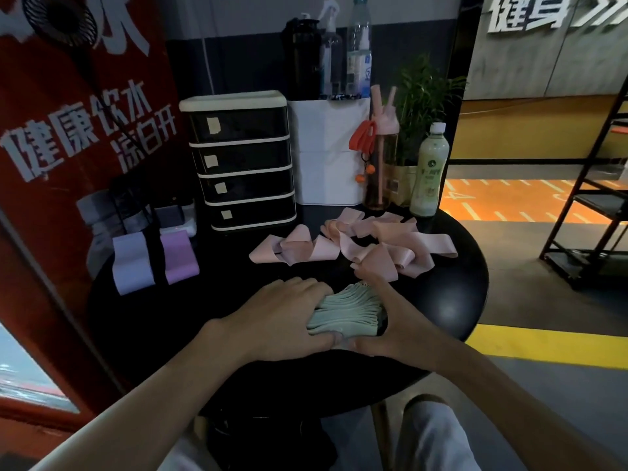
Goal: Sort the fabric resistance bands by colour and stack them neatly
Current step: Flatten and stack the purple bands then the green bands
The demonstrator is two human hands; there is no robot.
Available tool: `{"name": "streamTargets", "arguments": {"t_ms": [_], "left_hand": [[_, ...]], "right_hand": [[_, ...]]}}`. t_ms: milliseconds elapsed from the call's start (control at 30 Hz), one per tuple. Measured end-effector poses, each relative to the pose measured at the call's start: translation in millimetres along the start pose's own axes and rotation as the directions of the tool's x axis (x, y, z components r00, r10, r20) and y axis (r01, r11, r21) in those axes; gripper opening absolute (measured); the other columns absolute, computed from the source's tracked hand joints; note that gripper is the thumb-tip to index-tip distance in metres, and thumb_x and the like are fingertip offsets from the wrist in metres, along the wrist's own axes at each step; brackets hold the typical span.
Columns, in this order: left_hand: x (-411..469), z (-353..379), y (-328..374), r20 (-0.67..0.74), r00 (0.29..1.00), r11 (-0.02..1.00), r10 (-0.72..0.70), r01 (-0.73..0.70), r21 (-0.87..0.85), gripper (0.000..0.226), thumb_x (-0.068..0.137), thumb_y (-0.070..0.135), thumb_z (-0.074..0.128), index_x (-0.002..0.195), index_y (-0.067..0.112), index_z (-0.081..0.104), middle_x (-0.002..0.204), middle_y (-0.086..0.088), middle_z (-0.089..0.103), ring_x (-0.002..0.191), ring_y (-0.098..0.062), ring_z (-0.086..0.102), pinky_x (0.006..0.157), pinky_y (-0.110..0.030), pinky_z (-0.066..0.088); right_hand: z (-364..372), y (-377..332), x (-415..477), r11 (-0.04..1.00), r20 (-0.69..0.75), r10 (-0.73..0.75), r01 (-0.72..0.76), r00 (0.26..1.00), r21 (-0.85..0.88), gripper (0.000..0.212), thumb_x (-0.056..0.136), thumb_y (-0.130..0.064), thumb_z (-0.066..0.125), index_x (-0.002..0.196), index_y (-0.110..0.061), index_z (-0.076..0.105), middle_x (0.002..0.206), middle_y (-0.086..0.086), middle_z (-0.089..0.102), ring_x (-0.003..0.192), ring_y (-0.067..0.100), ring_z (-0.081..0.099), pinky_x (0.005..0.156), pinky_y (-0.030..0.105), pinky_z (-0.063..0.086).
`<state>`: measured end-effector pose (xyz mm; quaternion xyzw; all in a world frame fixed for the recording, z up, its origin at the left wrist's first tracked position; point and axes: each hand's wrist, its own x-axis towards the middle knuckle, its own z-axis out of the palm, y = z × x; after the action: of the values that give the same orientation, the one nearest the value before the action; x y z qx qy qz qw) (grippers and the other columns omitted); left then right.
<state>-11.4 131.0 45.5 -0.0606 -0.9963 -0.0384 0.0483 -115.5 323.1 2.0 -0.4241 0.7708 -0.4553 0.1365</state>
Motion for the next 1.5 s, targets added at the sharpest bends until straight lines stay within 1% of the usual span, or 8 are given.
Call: {"name": "streamTargets", "arguments": {"t_ms": [133, 333, 700, 1000, 1100, 1200, 1367, 1500], "left_hand": [[3.2, -2.6, 5.7, 0.023, 1.000, 1.000, 0.000, -0.001, 0.027, 0.051, 0.090, 0.060, 0.054, 0.126, 0.026, 0.047, 0.117, 0.010, 0.054, 0.108, -0.012, 0.051, 0.094, -0.036, 0.041], [6.1, 3.0, 11.1, 0.036, 0.999, 0.997, -0.002, -0.001, 0.080, 0.063, 0.087, 0.069, 0.050, 0.129, 0.023, 0.042, 0.120, 0.007, 0.052, 0.106, -0.016, 0.050, 0.094, -0.038, 0.041], [10.1, 1.6, 13.3, -0.020, 1.000, 0.999, 0.013, -0.012, 0.039, 0.050, 0.085, 0.066, 0.054, 0.114, 0.026, 0.052, 0.107, 0.011, 0.057, 0.100, -0.012, 0.053, 0.093, -0.035, 0.041], [6.6, -3.9, 9.4, -0.060, 0.997, 0.981, -0.051, 0.039, -0.190, 0.041, 0.081, 0.064, 0.062, 0.109, 0.036, 0.054, 0.097, 0.016, 0.062, 0.088, -0.005, 0.058, 0.083, -0.039, 0.051], [2.9, -5.2, 2.9, -0.217, 0.956, 0.805, -0.198, 0.032, -0.593, 0.039, 0.077, 0.056, 0.069, 0.108, 0.034, 0.060, 0.097, 0.013, 0.066, 0.090, -0.006, 0.064, 0.081, -0.037, 0.055], [3.0, -13.2, 0.5, -0.286, 0.871, 0.511, -0.400, -0.047, -0.858, 0.028, 0.076, 0.046, 0.070, 0.100, 0.032, 0.066, 0.100, 0.005, 0.070, 0.094, -0.010, 0.068, 0.080, -0.027, 0.055], [-0.1, -33.9, -20.7, -0.227, 0.764, 0.240, -0.604, -0.096, -0.966, 0.018, 0.090, 0.023, 0.071, 0.107, 0.017, 0.069, 0.099, -0.002, 0.075, 0.090, -0.017, 0.072, 0.078, -0.031, 0.057], [-3.8, -53.0, -68.4, -0.150, 0.741, 0.095, -0.654, -0.117, -0.989, 0.035, 0.084, 0.012, 0.075, 0.118, 0.011, 0.065, 0.106, -0.009, 0.075, 0.096, -0.025, 0.072, 0.085, -0.037, 0.059]], "right_hand": [[-1.3, 2.7, -1.0, 1.000, 0.005, -0.001, 0.001, 1.000, -0.009, 0.094, 0.069, -0.016, 0.086, 0.143, -0.024, 0.029, 0.130, -0.018, 0.040, 0.112, -0.016, 0.045, 0.087, 0.004, 0.039], [-4.1, 3.7, -2.7, 0.999, 0.082, 0.023, -0.020, 0.996, -0.036, 0.109, 0.071, -0.026, 0.085, 0.152, -0.033, 0.013, 0.143, -0.018, 0.033, 0.127, -0.005, 0.040, 0.105, 0.017, 0.039], [-8.1, -0.3, -2.4, 1.000, 0.026, -0.015, 0.015, 1.000, -0.003, 0.089, 0.072, -0.018, 0.085, 0.142, -0.031, 0.031, 0.124, -0.015, 0.047, 0.105, -0.013, 0.050, 0.083, 0.006, 0.043], [-10.2, -14.1, -3.6, 0.979, -0.015, 0.001, 0.002, 1.000, 0.204, 0.097, 0.070, -0.014, 0.087, 0.140, -0.039, 0.025, 0.127, -0.004, 0.051, 0.109, -0.002, 0.057, 0.084, 0.018, 0.051], [-0.6, -25.9, 3.1, 0.848, -0.163, -0.003, 0.089, 0.987, 0.522, 0.103, 0.063, -0.020, 0.090, 0.145, -0.029, 0.029, 0.130, 0.002, 0.057, 0.119, 0.015, 0.059, 0.096, 0.034, 0.052], [30.0, -40.7, 17.3, 0.714, -0.078, -0.022, 0.070, 0.997, 0.697, 0.086, 0.067, -0.022, 0.088, 0.139, -0.019, 0.041, 0.128, 0.008, 0.062, 0.119, 0.023, 0.060, 0.091, 0.035, 0.054], [63.3, -71.6, 47.8, 0.649, -0.006, 0.071, -0.042, 0.997, 0.760, 0.032, 0.092, -0.017, 0.062, 0.123, -0.008, 0.060, 0.116, 0.010, 0.069, 0.109, 0.027, 0.066, 0.098, 0.047, 0.050], [76.8, -82.1, 82.8, 0.711, 0.012, 0.080, -0.065, 0.997, 0.701, 0.025, 0.092, -0.015, 0.063, 0.117, -0.012, 0.063, 0.112, 0.008, 0.071, 0.105, 0.026, 0.068, 0.095, 0.047, 0.052]]}}
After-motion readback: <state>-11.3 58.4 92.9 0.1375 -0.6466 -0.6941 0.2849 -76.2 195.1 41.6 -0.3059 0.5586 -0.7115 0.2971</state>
